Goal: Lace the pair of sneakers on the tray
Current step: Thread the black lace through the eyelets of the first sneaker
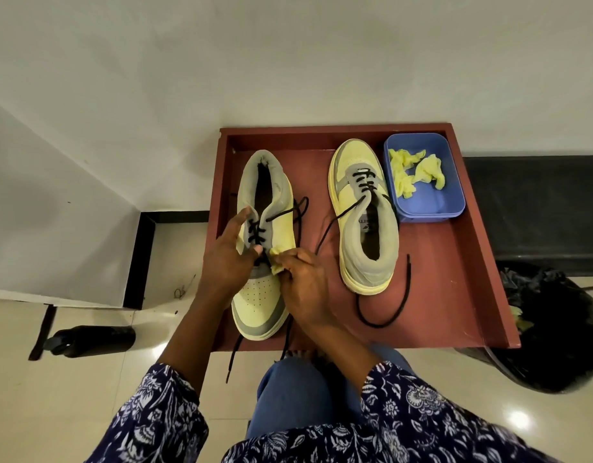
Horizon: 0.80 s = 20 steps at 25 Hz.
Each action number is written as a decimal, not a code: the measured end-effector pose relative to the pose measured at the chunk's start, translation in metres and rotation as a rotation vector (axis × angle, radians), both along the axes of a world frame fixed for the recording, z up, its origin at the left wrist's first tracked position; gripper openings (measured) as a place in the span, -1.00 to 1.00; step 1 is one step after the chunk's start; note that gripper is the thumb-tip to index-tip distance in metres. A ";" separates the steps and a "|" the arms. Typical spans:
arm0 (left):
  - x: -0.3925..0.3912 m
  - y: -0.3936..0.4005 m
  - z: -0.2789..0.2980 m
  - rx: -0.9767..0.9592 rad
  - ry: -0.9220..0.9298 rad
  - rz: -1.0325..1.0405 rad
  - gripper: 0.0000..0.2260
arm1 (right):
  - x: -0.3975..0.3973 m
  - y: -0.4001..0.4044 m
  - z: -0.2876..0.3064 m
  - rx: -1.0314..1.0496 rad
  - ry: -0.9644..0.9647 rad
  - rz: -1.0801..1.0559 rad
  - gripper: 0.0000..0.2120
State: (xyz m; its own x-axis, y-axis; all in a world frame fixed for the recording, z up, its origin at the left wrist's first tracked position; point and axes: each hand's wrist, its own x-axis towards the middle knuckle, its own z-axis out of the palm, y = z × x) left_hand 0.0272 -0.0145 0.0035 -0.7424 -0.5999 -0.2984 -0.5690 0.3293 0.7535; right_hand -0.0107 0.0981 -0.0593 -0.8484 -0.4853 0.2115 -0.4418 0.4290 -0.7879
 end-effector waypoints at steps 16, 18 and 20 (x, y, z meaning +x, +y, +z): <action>-0.001 -0.007 -0.010 -0.109 -0.096 -0.079 -0.39 | -0.017 -0.007 0.000 -0.033 0.066 -0.046 -0.66; -0.001 -0.007 -0.010 -0.109 -0.101 -0.085 -0.39 | -0.006 -0.002 -0.002 0.020 0.013 -0.119 -0.66; -0.002 -0.007 -0.009 -0.113 -0.107 -0.091 -0.40 | -0.001 0.001 0.003 0.063 -0.120 -0.171 -0.66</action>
State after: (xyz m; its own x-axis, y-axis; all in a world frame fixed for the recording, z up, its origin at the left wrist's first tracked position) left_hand 0.0255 -0.0217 -0.0054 -0.7630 -0.5655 -0.3132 -0.6076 0.4622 0.6458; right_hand -0.0114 0.0992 -0.0563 -0.9367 -0.3414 0.0776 -0.2628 0.5392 -0.8001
